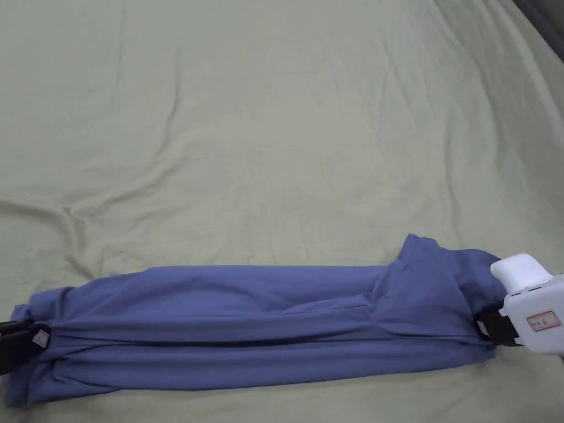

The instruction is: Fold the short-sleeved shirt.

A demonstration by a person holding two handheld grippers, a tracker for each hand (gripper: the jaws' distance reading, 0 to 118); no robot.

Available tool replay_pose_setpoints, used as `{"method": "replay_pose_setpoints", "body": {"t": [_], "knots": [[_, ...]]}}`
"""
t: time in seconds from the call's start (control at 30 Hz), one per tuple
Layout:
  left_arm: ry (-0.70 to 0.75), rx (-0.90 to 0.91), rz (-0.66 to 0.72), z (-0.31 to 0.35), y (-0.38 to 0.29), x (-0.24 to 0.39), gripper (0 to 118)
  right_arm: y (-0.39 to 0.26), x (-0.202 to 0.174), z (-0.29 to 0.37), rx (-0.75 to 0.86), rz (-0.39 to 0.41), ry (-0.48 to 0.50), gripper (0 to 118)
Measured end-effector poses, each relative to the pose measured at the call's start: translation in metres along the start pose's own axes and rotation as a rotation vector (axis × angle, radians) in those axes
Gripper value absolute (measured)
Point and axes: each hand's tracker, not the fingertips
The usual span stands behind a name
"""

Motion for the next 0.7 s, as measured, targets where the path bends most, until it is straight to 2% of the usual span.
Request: {"method": "replay_pose_setpoints", "body": {"t": [0.13, 0.2, 0.23, 0.27, 0.3, 0.33, 0.37, 0.4, 0.47, 0.5, 0.53, 0.57, 0.6, 0.63, 0.67, 0.7], "knots": [[0.024, 0.014, -0.005, -0.005, -0.002, 0.001, 0, -0.002, -0.003, -0.008, 0.007, -0.008, -0.002, 2], [0.048, 0.028, 0.002, -0.003, -0.002, 0.007, 0, -0.004, -0.012, -0.006, 0.035, 0.05, -0.05, 7], [0.056, 0.029, -0.005, 0.004, 0.0, 0.011, 5, -0.005, -0.016, 0.002, 0.036, 0.105, -0.065, 9], [0.075, 0.054, 0.0, 0.017, 0.003, 0.014, 33, -0.007, -0.018, 0.015, 0.047, 0.156, -0.061, 19], [0.065, 0.103, 0.044, 0.034, 0.005, 0.017, 97, -0.008, -0.017, 0.031, 0.064, 0.156, -0.039, 64], [0.026, 0.149, 0.08, 0.046, 0.007, 0.018, 118, -0.007, -0.014, 0.043, 0.067, 0.129, -0.016, 111], [-0.015, 0.207, 0.108, 0.063, 0.009, 0.02, 118, -0.006, -0.016, 0.058, 0.074, 0.079, 0.023, 118], [-0.048, 0.273, 0.132, 0.075, 0.006, 0.025, 118, -0.004, -0.019, 0.085, 0.235, 0.055, 0.074, 115], [-0.063, 0.336, 0.144, 0.086, 0.003, 0.039, 118, 0.003, -0.027, 0.111, 0.318, -0.003, 0.075, 117], [-0.058, 0.311, 0.13, 0.086, 0.001, 0.048, 118, 0.008, -0.033, 0.114, 0.367, -0.034, 0.063, 116], [-0.028, 0.274, 0.084, 0.088, 0.005, 0.053, 118, 0.011, -0.04, 0.119, 0.401, -0.05, 0.058, 113], [0.052, 0.249, 0.031, 0.085, 0.0, 0.063, 118, 0.015, -0.049, 0.124, 0.435, -0.065, 0.051, 103], [0.118, 0.218, -0.01, 0.08, -0.005, 0.073, 95, 0.016, -0.06, 0.121, 0.46, -0.071, 0.04, 58], [0.129, 0.189, -0.037, 0.076, -0.008, 0.079, 29, 0.017, -0.07, 0.118, 0.474, -0.069, 0.028, 4], [0.106, 0.195, -0.031, 0.071, -0.005, 0.079, 0, 0.017, -0.082, 0.115, 0.476, -0.056, 0.011, 3], [0.038, 0.22, 0.026, 0.068, -0.008, 0.077, 0, 0.015, -0.091, 0.112, 0.471, -0.051, 0.021, 3]]}}
